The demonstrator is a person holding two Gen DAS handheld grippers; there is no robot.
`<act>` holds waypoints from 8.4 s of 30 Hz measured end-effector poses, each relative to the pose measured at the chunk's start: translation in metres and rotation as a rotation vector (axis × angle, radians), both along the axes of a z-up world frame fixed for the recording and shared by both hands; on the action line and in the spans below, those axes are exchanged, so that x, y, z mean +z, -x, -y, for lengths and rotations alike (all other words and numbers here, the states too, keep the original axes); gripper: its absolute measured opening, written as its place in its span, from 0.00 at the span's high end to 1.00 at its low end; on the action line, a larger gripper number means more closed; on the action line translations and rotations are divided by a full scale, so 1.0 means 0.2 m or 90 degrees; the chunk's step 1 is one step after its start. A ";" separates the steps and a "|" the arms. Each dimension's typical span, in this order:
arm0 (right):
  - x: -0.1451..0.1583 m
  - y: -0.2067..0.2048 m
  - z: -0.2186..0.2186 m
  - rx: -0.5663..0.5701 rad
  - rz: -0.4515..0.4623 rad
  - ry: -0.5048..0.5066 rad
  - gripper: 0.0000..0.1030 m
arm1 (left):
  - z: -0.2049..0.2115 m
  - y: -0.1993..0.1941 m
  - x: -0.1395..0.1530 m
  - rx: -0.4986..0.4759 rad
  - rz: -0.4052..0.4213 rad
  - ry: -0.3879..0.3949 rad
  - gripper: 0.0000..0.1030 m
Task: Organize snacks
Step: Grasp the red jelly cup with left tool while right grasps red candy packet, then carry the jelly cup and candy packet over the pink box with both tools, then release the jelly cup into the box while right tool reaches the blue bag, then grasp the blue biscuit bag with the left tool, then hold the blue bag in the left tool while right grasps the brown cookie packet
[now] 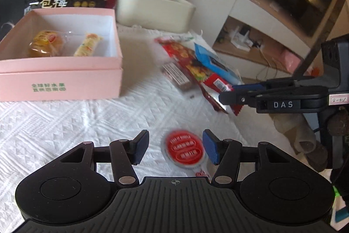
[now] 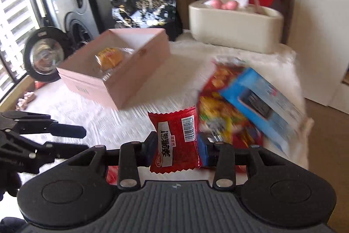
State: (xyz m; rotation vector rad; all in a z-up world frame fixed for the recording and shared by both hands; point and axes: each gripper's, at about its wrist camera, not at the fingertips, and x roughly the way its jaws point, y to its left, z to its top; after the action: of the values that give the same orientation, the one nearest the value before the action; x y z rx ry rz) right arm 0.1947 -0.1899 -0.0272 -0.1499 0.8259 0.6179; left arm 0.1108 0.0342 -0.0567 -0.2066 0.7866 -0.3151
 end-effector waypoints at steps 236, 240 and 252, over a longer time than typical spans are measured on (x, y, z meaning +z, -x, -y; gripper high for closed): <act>-0.18 0.25 0.13 -0.169 0.096 0.010 0.25 | 0.09 0.17 0.04 0.032 -0.004 -0.095 0.47; -0.24 0.23 0.22 -0.217 0.071 -0.054 0.16 | 0.24 0.19 -0.03 -0.006 0.009 -0.215 0.44; -0.29 0.25 0.26 -0.234 0.069 -0.108 0.14 | 0.09 0.17 -0.03 0.054 -0.016 -0.253 0.42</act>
State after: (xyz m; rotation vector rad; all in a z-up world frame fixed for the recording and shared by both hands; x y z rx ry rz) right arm 0.1440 -0.2423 -0.0848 0.1206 0.6706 0.3278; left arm 0.0768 0.0164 -0.0628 0.1306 0.8459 -0.0724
